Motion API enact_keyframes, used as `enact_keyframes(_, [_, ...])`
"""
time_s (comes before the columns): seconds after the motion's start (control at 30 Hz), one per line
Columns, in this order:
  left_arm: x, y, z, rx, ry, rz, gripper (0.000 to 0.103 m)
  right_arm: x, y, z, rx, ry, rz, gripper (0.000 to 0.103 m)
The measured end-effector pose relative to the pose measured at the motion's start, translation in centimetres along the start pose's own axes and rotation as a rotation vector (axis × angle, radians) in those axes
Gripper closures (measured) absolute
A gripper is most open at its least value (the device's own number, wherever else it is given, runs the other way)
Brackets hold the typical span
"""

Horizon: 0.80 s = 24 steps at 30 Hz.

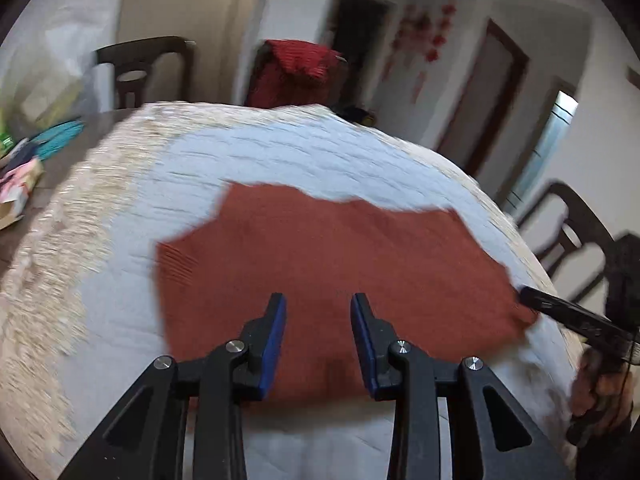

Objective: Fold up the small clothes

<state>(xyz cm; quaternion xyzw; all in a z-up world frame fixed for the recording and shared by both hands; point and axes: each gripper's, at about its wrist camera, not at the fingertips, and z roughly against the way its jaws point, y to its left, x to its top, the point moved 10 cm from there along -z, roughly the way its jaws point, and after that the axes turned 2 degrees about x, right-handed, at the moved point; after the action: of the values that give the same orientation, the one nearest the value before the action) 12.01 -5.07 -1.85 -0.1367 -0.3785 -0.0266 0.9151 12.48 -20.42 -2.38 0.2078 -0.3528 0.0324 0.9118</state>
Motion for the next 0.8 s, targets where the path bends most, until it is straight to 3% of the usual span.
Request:
enact_keyframes(0.1, [-1.4, -3.8, -0.5, -0.057, 0.016, -0.071, 0.067, -1.9, 3.0, -1.1, 0.038, 0.041, 0.054, 0.101])
enact_keyframes(0.17, [-2.3, -5.0, -1.9, -0.055, 0.049, -0.097, 0.067, -2.9, 4.1, -2.5, 0.051, 0.072, 0.087, 0.101])
enact_keyframes(0.23, [-2.9, -5.0, -3.2, -0.010, 0.086, -0.122, 0.066, -3.9, 3.8, -4.0, 0.030, 0.120, 0.097, 0.101])
enact_keyframes(0.37, [-2.2, -4.7, -2.5, -0.010, 0.076, -0.116, 0.066, -3.3, 3.4, -3.0, 0.016, 0.105, 0.098, 0.101])
enact_keyframes(0.53, [-2.1, -5.1, -2.0, -0.040, 0.067, -0.080, 0.066, -3.5, 4.5, -2.1, 0.030, 0.094, 0.119, 0.101])
enact_keyframes(0.67, [-3.1, -6.9, -2.9, -0.055, 0.082, -0.138, 0.060, -4.2, 5.0, -3.7, 0.042, 0.128, 0.125, 0.101])
enact_keyframes(0.8, [-2.9, -6.5, -2.5, -0.068, 0.093, -0.119, 0.059, -3.9, 4.2, -3.2, 0.069, 0.127, 0.078, 0.101])
